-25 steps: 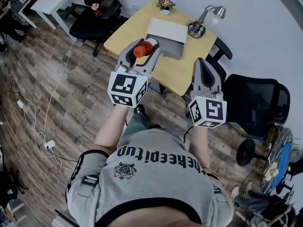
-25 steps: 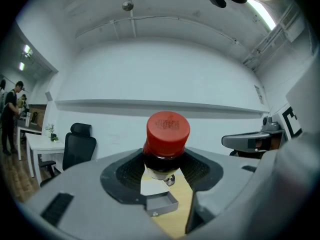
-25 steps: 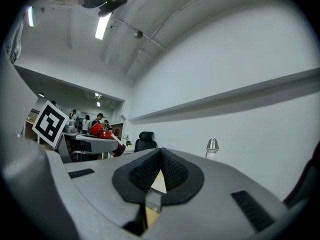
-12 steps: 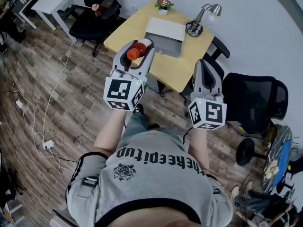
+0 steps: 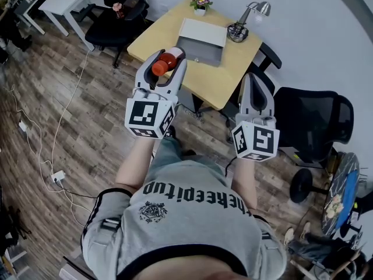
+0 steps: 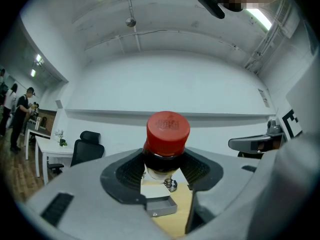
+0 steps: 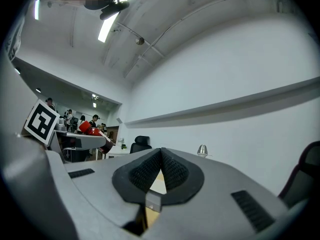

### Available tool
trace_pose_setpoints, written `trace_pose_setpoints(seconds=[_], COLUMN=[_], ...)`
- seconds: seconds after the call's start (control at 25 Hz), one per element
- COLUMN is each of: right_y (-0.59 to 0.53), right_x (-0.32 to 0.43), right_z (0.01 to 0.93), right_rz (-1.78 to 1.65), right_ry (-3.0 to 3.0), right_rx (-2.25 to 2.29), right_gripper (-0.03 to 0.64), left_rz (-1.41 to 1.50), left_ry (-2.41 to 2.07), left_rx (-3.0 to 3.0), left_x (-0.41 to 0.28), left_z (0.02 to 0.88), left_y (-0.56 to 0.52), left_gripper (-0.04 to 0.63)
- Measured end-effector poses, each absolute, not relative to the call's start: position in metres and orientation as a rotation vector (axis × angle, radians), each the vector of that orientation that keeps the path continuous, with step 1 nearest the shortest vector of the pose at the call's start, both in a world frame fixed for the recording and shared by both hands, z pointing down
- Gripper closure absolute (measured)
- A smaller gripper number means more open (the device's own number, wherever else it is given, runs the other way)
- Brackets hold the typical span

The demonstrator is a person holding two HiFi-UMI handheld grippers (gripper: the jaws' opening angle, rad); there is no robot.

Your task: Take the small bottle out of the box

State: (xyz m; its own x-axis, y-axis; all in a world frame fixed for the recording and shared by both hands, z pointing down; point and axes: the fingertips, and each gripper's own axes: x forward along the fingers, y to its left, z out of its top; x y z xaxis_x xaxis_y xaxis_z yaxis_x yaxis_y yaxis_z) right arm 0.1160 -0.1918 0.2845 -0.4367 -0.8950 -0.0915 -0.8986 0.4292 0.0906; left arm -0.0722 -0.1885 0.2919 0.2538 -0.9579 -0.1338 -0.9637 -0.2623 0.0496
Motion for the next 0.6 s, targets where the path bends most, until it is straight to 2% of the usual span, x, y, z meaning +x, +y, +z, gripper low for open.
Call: trace_pose_setpoints(seconds=[0.6], right_y=[-0.182], right_x=[0.122], right_z=[0.282], right_rz=[0.192], right_ry=[2.606], right_rx=[-1.654], right_gripper=[0.616], left_rz=[0.246], left_ry=[1.884], left_rx=[-2.447], left_x=[-0.071], left_z=[0.286], left_y=[-0.175], left_gripper=[0.376])
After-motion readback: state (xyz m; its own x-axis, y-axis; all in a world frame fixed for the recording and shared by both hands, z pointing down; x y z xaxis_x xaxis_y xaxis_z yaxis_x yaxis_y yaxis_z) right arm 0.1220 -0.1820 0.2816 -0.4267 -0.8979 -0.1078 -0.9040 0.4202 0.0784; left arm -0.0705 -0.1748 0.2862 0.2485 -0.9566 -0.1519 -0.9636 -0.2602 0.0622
